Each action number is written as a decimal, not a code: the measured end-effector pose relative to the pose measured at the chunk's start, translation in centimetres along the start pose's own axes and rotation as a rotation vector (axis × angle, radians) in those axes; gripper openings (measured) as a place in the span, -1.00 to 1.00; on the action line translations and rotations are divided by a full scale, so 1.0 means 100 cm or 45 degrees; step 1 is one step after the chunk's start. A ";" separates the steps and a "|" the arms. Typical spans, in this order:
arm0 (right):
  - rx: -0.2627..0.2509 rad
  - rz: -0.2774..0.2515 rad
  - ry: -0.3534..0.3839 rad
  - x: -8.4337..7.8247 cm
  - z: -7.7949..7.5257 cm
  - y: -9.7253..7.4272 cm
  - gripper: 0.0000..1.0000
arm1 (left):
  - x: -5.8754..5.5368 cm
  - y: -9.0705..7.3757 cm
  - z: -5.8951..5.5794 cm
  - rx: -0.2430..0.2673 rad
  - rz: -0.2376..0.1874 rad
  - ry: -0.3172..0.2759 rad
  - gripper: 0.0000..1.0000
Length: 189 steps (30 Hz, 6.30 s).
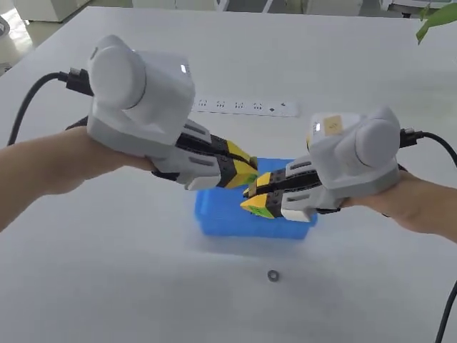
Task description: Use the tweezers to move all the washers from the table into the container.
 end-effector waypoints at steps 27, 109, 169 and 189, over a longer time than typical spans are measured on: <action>-0.128 0.036 0.038 -0.001 -0.021 -0.009 -0.60 | 0.007 0.004 0.008 -0.062 0.051 0.148 -0.89; -0.234 0.052 0.328 -0.057 0.135 -0.092 1.00 | -0.029 0.020 -0.089 -0.056 0.042 0.145 -0.89; 0.057 -0.004 0.205 -0.032 0.097 -0.023 0.02 | -0.033 0.029 -0.087 -0.231 0.053 0.045 -0.89; 0.108 0.076 0.099 -0.038 0.086 -0.019 -0.72 | -0.033 0.029 -0.088 -0.247 0.055 0.036 -0.89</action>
Point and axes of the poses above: the centre of the closed fingertips' face, and the gripper's own axes: y roughly forward along the fingers, z roughly to its left, x roughly out of its top, the point moved 1 cm from there along -y, roughly backward along the fingers, and after that the axes turned 9 degrees about -y, right-handed, at the moved point
